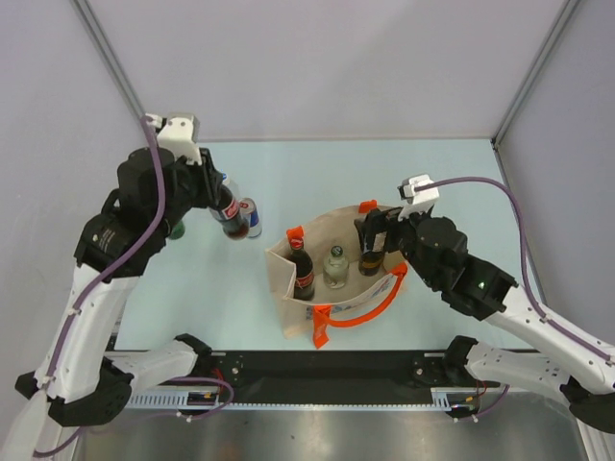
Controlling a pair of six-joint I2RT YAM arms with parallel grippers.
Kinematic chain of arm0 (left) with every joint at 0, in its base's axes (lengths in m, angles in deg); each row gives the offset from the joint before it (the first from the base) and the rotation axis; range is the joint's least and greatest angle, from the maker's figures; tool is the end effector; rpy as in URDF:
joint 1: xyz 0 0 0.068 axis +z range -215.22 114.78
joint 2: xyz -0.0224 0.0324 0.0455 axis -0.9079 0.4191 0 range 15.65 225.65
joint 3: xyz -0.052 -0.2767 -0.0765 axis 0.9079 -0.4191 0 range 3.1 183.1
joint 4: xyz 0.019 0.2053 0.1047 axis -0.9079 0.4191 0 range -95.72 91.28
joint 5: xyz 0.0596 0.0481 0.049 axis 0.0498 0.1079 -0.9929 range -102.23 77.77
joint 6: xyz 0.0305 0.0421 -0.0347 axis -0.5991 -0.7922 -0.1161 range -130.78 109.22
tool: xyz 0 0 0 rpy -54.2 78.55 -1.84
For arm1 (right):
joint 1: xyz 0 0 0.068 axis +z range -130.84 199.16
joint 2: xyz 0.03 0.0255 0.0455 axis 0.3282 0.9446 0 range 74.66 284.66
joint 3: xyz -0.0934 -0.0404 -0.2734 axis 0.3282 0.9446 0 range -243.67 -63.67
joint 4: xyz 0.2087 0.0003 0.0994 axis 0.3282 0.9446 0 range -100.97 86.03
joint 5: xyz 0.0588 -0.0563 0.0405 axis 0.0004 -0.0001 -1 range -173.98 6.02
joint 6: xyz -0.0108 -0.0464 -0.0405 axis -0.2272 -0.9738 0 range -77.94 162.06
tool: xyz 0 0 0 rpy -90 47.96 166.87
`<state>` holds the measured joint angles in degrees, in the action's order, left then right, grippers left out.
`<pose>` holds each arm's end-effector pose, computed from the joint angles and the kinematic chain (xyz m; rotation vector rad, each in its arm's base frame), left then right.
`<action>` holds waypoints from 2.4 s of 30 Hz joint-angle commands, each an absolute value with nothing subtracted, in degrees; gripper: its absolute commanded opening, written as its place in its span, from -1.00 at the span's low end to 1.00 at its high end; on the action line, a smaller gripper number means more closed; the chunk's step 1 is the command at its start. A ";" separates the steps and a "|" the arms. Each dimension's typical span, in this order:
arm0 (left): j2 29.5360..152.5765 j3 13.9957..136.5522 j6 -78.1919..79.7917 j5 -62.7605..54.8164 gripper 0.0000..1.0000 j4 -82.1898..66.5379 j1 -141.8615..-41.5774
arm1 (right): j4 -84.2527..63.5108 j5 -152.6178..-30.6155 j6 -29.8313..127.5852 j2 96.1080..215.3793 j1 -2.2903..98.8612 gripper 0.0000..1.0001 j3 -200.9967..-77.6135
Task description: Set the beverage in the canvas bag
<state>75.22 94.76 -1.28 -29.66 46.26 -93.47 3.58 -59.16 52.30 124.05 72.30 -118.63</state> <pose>0.1273 -0.0522 0.4810 0.1075 1.9014 -0.1551 0.1100 0.1135 0.3907 -0.3250 1.7025 0.4457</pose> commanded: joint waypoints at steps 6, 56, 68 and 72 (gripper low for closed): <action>84.90 118.75 -4.89 -31.04 -0.99 36.02 -103.09 | 19.52 -41.34 60.95 125.99 68.57 0.96 -126.25; 96.33 109.81 -4.45 -24.98 -0.99 10.98 -132.19 | 33.24 -64.46 64.83 124.41 54.05 0.41 -125.81; 96.16 99.09 -2.43 -23.92 -1.00 0.62 -132.19 | 37.72 -67.54 65.70 123.18 53.35 0.22 -128.00; 94.58 94.08 -2.08 -25.15 -0.99 -4.04 -132.19 | 39.04 -67.54 65.53 123.53 53.17 0.22 -128.53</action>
